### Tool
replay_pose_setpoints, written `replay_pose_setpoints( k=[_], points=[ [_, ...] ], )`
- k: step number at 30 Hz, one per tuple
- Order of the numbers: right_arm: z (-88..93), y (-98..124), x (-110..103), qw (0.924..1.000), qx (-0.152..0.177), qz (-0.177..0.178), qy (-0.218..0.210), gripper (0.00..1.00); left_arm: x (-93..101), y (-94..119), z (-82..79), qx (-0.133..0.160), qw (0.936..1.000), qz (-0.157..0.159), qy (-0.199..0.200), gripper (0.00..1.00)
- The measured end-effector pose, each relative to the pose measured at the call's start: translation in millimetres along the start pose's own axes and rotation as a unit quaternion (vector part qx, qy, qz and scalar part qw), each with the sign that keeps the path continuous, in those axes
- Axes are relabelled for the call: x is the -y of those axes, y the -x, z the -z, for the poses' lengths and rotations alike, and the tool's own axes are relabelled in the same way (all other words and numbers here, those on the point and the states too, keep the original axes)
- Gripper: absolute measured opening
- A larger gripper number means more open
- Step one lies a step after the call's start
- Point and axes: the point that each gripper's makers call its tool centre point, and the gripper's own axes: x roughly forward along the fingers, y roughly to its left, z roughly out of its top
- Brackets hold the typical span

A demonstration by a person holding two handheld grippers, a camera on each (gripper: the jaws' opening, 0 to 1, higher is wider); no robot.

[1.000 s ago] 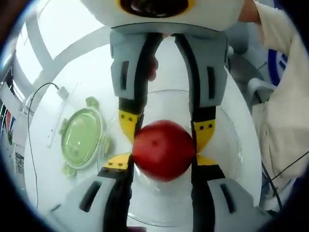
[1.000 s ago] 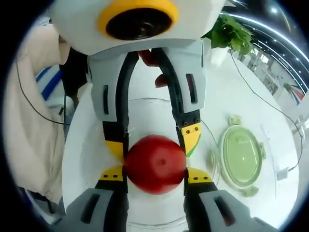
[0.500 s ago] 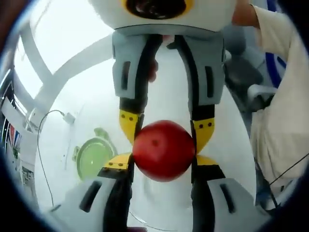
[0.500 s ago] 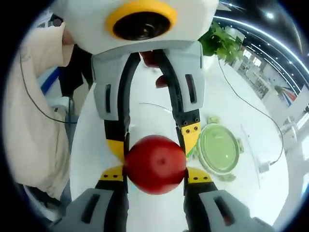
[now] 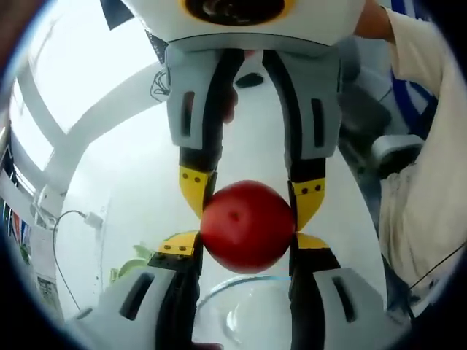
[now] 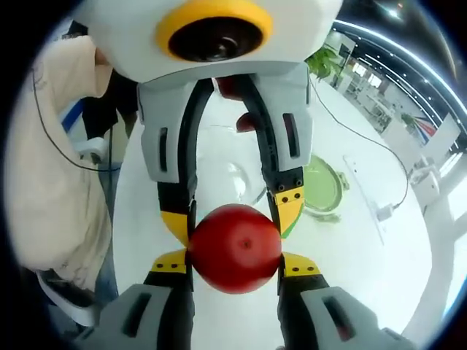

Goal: Open container latches remove lid place lid upside down on tabletop take tomato from container place on tabletop

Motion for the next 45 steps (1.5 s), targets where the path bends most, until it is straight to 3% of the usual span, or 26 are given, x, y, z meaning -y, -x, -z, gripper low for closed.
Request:
replay_pose_setpoints(
  k=[8,14,21,29,35,45],
  points=[
    [38.0,5.5,5.5,0.9997,-0.016,0.007,-0.019,0.41,2.2,-33.7,-22.0,0.007,0.9997,0.020,-0.013,0.37],
    [57.9,0.8,8.4,0.9993,-0.012,0.007,-0.035,0.41,3.9,-53.1,-25.9,0.009,0.9993,0.032,-0.014,0.37],
    [72.4,-7.7,8.7,0.9989,-0.007,-0.005,-0.046,0.41,8.9,-67.9,-23.8,0.001,0.9989,0.046,-0.011,0.37],
    [84.7,-14.7,14.3,0.9988,-0.008,-0.009,-0.048,0.41,-0.7,-84.1,-21.7,-0.007,0.9988,0.047,-0.009,0.38],
    [93.3,-22.4,10.4,0.9984,-0.007,-0.018,-0.053,0.41,5.9,-93.5,-16.6,-0.022,0.9985,0.050,-0.004,0.38],
    [98.1,-25.7,6.4,0.9983,-0.015,-0.024,-0.051,0.41,5.5,-100.1,-13.2,-0.030,0.9983,0.050,-0.001,0.38]
  ],
)
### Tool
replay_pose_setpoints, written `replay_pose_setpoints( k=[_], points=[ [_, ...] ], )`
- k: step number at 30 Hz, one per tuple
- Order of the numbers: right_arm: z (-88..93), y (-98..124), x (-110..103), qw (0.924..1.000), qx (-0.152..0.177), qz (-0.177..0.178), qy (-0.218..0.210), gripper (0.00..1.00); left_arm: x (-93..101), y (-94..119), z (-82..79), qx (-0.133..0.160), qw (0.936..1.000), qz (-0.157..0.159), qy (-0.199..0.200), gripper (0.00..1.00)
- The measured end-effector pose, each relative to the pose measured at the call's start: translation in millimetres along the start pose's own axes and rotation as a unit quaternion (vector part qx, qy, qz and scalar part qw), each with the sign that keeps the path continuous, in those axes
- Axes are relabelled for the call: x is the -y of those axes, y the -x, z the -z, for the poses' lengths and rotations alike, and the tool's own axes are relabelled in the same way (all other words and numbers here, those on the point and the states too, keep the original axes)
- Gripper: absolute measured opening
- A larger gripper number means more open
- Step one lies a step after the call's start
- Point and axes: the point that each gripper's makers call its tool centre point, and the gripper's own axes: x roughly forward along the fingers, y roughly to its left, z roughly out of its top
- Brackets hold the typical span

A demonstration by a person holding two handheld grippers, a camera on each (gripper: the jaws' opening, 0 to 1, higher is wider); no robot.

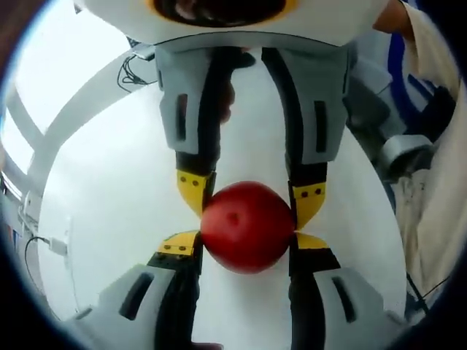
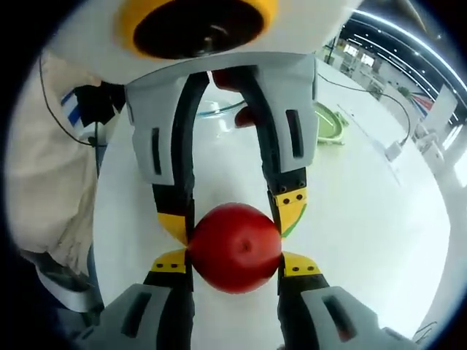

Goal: Open container latches remove lid place lid upside down on tabletop take tomato from container place on tabletop

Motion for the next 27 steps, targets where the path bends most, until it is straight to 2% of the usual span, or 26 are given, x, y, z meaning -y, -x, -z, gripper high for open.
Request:
replay_pose_setpoints(
  k=[5,13,21,27],
  points=[
    [2.5,-4.8,-2.0,1.0000,-0.003,-0.002,0.000,0.41,1.5,-3.1,4.4,-0.009,0.9999,0.001,-0.005,0.38],
    [9.1,-5.7,-4.2,1.0000,-0.009,0.001,-0.002,0.41,6.0,-6.1,4.0,0.003,1.0000,0.002,-0.003,0.38],
    [8.3,-5.8,-4.9,1.0000,-0.008,0.003,-0.003,0.41,8.4,-6.0,3.1,0.019,0.9998,0.000,-0.009,0.39],
    [3.4,-1.4,-6.3,1.0000,-0.001,0.006,-0.003,0.42,7.5,-5.7,3.8,0.015,0.9997,-0.002,-0.017,0.39]
  ],
)
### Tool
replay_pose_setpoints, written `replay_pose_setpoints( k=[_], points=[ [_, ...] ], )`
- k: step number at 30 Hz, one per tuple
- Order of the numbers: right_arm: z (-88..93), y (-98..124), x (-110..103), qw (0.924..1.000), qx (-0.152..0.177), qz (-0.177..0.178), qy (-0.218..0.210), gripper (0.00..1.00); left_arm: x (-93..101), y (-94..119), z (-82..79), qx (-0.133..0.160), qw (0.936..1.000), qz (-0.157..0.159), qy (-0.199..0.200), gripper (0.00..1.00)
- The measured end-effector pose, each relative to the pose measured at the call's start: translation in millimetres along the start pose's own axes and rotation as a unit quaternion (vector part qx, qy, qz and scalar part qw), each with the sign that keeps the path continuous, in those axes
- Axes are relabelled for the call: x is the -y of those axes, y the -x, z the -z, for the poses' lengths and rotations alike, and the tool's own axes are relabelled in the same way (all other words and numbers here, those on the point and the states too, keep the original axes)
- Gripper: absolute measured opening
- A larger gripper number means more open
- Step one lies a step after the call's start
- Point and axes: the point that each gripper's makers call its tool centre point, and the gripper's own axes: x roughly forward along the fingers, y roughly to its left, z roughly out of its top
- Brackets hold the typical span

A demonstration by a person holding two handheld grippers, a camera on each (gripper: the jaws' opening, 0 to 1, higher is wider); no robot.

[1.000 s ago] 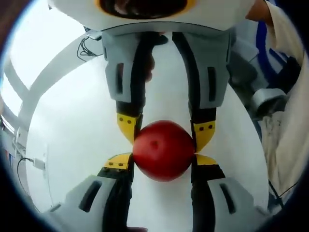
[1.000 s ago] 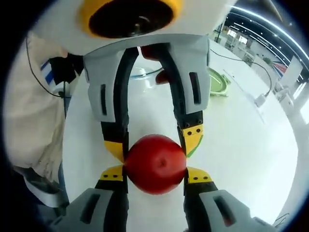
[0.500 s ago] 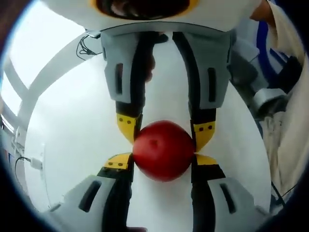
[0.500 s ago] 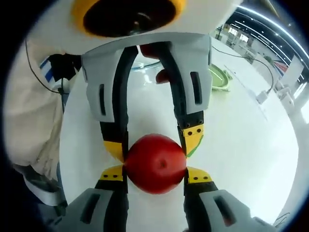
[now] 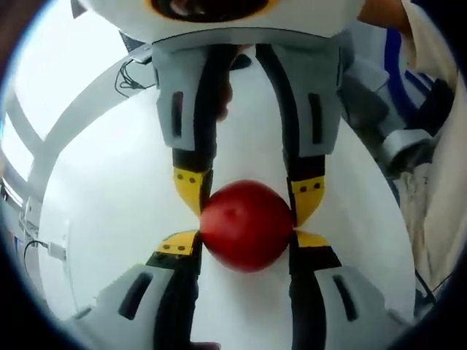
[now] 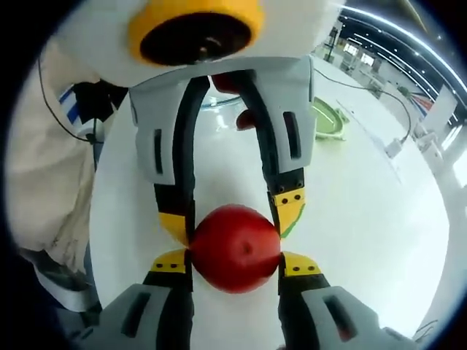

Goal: Open container latches remove lid place lid upside down on tabletop take tomato from container place on tabletop

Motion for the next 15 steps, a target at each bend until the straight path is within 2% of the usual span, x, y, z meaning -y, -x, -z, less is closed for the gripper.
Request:
replay_pose_setpoints(
  k=[3,8,15],
  points=[
    [-0.3,1.9,0.4,1.0000,0.002,0.003,-0.002,0.42,0.3,1.8,0.5,0.000,1.0000,0.001,-0.004,0.38],
    [4.7,6.1,0.9,1.0000,-0.004,0.006,-0.001,0.42,-0.2,9.0,-5.2,0.024,0.9997,0.003,0.009,0.38],
    [-4.6,14.9,-1.9,0.9999,0.010,0.009,-0.004,0.42,-5.1,23.5,-11.0,0.053,0.9983,-0.004,0.024,0.38]
  ],
)
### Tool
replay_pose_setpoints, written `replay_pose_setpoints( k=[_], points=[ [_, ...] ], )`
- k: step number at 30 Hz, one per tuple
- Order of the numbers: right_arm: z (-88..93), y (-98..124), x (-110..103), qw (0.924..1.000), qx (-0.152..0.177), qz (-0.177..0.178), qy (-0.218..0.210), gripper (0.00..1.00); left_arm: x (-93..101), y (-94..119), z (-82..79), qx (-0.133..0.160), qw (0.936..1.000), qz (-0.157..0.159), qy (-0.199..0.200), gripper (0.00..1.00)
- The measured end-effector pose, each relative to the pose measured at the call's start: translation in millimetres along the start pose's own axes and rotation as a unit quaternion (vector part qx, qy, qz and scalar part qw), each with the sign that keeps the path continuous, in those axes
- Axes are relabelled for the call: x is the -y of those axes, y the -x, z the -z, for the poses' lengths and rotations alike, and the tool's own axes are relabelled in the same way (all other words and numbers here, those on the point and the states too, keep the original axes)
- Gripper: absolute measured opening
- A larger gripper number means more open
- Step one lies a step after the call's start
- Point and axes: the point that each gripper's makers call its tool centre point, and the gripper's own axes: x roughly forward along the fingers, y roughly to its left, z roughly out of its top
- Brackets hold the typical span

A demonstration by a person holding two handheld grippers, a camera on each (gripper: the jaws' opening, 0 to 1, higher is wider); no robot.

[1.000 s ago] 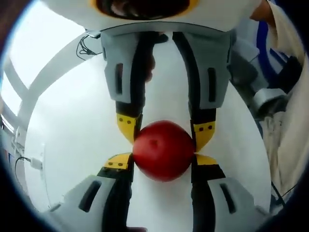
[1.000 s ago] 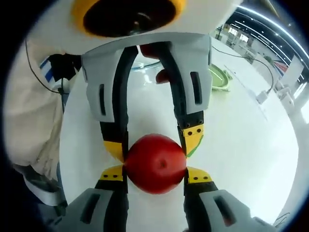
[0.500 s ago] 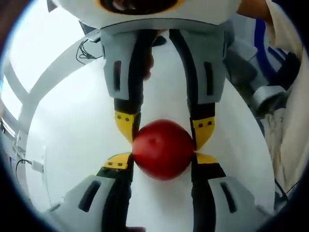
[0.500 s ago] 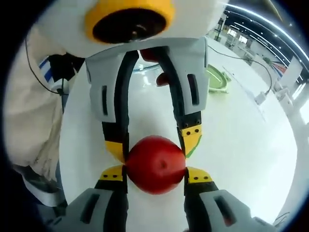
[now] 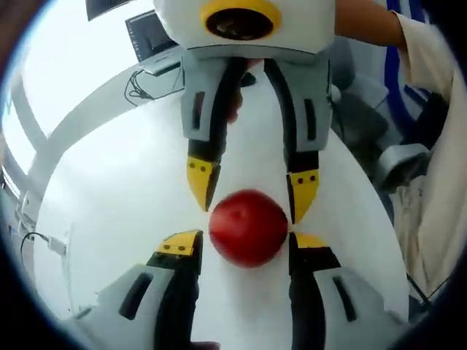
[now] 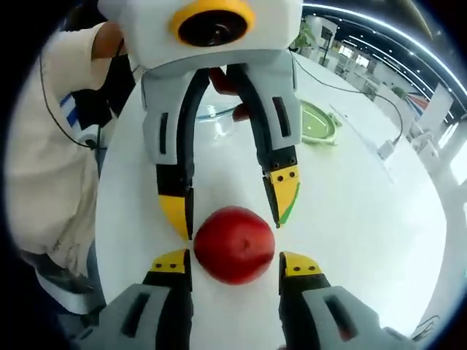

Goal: Open container latches remove lid place lid upside down on tabletop take tomato from container place on tabletop

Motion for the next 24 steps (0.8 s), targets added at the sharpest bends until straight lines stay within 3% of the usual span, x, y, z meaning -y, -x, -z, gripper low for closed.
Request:
replay_pose_setpoints(
  k=[2,7,12,17,20,24],
  points=[
    [-1.7,2.3,-1.6,1.0000,0.000,0.000,0.004,0.42,-0.1,4.8,-2.4,0.010,0.9999,-0.002,0.003,0.38],
    [-9.2,10.2,-1.9,0.9999,0.012,-0.002,0.008,0.42,-1.5,22.5,-14.8,0.065,0.9974,-0.009,0.029,0.39],
    [-20.0,14.2,-0.5,0.9996,0.026,0.002,0.010,0.42,-6.5,35.8,-8.9,0.064,0.9972,-0.022,0.030,0.39],
    [-28.0,19.0,-1.9,0.9993,0.035,0.003,0.014,0.42,-11.7,55.8,-11.1,0.085,0.9947,-0.044,0.038,0.39],
    [-36.7,22.7,0.1,0.9986,0.050,0.010,0.014,0.42,-19.0,70.0,-14.9,0.113,0.9893,-0.088,0.026,0.39],
    [-62.5,31.2,-0.6,0.9940,0.108,0.016,0.000,0.42,-30.0,94.2,-8.3,0.136,0.9799,-0.143,0.030,0.38]
  ],
)
